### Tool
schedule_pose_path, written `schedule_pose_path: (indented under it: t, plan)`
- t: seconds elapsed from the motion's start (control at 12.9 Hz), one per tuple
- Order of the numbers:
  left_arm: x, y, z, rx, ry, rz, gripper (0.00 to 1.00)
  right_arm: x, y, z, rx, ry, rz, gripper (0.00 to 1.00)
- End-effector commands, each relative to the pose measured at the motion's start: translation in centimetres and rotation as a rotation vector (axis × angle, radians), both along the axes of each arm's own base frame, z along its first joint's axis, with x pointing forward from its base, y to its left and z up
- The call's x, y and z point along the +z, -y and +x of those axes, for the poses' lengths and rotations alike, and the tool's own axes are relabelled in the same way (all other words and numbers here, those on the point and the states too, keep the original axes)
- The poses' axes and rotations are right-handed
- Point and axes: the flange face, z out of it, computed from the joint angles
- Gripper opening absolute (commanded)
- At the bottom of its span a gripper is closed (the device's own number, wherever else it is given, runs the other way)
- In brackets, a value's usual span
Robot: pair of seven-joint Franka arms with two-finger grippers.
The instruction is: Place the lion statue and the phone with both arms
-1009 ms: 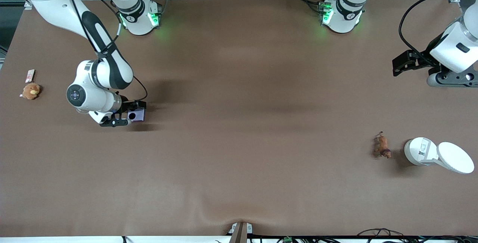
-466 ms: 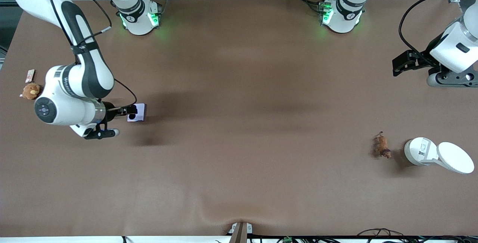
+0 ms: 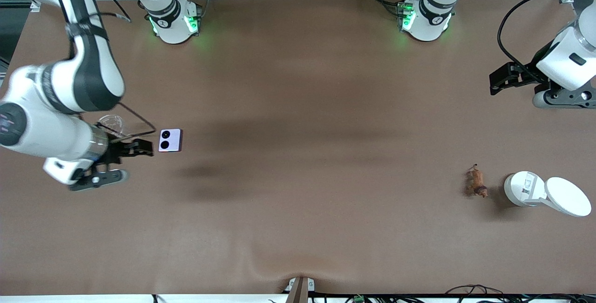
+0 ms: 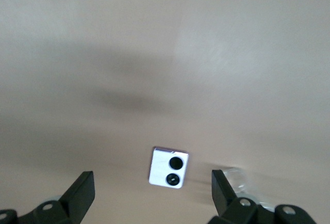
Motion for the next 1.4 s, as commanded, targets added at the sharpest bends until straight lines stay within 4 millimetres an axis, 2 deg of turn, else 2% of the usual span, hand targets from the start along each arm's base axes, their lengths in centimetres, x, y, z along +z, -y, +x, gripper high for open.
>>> schedule_pose_path:
  t: [0.0, 0.23, 0.31, 0.39, 0.54, 0.62, 0.78, 0.93, 1.01, 1.16, 1.32]
  plan:
    - [0.6, -0.1, -0.2, 0.000, -0.003, -0.006, 1.00, 4.5, -1.0, 1.0, 0.030, 0.060, -0.008, 1.00]
    - [0.5, 0.0, -0.2, -0.001, -0.002, -0.005, 1.00, 9.5, -1.0, -1.1, 0.027, 0.026, -0.015, 1.00]
    - [0.5, 0.0, -0.2, -0.001, -0.002, -0.005, 1.00, 12.1, -0.4, -2.0, 0.020, 0.004, -0.016, 1.00]
    - [0.5, 0.0, -0.2, -0.001, -0.004, -0.005, 1.00, 13.9, 0.4, -3.6, 0.004, -0.063, -0.021, 1.00]
    - [0.5, -0.1, -0.2, 0.000, -0.005, -0.004, 1.00, 18.5, 1.8, -6.9, -0.058, -0.061, -0.022, 1.00]
    - [0.5, -0.1, -0.2, 0.000, -0.004, -0.004, 1.00, 19.6, 3.1, -8.8, -0.095, -0.077, -0.009, 1.00]
    - [0.5, -0.1, -0.1, 0.000, -0.004, -0.004, 1.00, 19.5, 3.4, -11.6, -0.112, -0.054, -0.002, 1.00]
    - [0.5, -0.1, -0.1, 0.000, -0.002, -0.005, 1.00, 17.2, 5.1, -14.4, -0.159, -0.021, 0.003, 1.00]
    - [0.5, 0.0, -0.2, -0.001, -0.002, -0.005, 1.00, 16.4, 5.2, -15.4, -0.162, -0.030, 0.006, 1.00]
    - [0.5, -0.1, -0.2, 0.000, -0.004, -0.004, 1.00, 15.5, 5.7, -15.6, -0.172, -0.049, 0.006, 1.00]
    - [0.6, 0.0, -0.2, -0.001, -0.001, -0.005, 1.00, 15.9, 6.1, -15.1, -0.180, -0.025, 0.009, 1.00]
